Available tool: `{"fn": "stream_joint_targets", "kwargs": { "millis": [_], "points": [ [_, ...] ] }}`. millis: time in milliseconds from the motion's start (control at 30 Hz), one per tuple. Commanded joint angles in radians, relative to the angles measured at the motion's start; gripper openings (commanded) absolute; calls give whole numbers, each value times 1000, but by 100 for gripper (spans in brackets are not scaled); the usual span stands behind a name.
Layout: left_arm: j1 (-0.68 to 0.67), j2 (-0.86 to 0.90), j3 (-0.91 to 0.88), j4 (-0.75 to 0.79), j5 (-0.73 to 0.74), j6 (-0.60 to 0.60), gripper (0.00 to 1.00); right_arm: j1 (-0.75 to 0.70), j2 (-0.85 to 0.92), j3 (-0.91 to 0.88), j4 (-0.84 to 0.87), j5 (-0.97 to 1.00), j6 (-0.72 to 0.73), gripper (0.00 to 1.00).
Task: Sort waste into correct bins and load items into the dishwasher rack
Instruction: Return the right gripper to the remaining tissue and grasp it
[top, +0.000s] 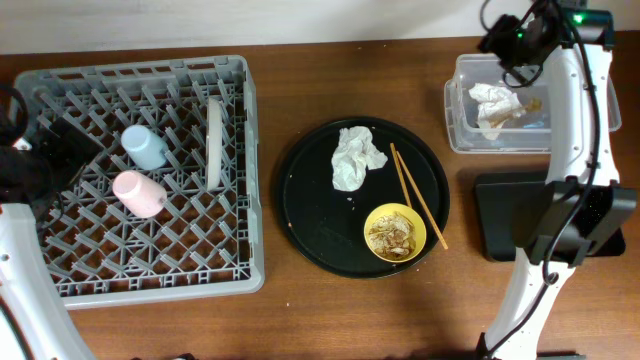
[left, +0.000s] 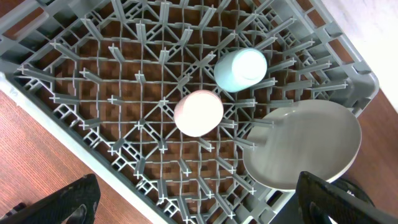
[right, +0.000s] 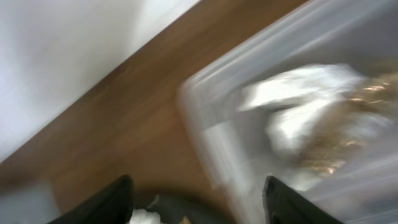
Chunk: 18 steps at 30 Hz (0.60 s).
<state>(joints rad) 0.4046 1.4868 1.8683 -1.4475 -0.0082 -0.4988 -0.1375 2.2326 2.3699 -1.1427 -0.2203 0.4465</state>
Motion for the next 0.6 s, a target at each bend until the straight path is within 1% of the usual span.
{"fn": "stream_joint_targets", "kwargs": {
  "millis": [0,67,133,233,300,333,433,500,567],
  "points": [
    [2,0,4,2,-7,-9,99,87,6,-10,-49,-340,-263,61],
    [2,0,4,2,-7,-9,99,163,7,-10,-119,-270,-342,61],
    [2,0,4,2,-7,-9,99,247,14,-11,-189,-110,-346,64],
    [2,0,4,2,-7,-9,99,376,35,-38,-219,95,-346,65],
    [2,0,4,2,-7,-9,99,450,50,-74,-200,202,-330,65],
    [2,0,4,2,-7,-9,99,481,60,-97,-183,240,-311,68],
    [2,0,4,2,-7,-9,99,541,69,-180,-123,330,-192,69],
    [2,0,4,2,-7,-9,99,563,69,-257,-60,357,-127,69],
    [2,0,5,2,-7,-9,99,563,69,-316,-14,356,-114,70]
  ]
}}
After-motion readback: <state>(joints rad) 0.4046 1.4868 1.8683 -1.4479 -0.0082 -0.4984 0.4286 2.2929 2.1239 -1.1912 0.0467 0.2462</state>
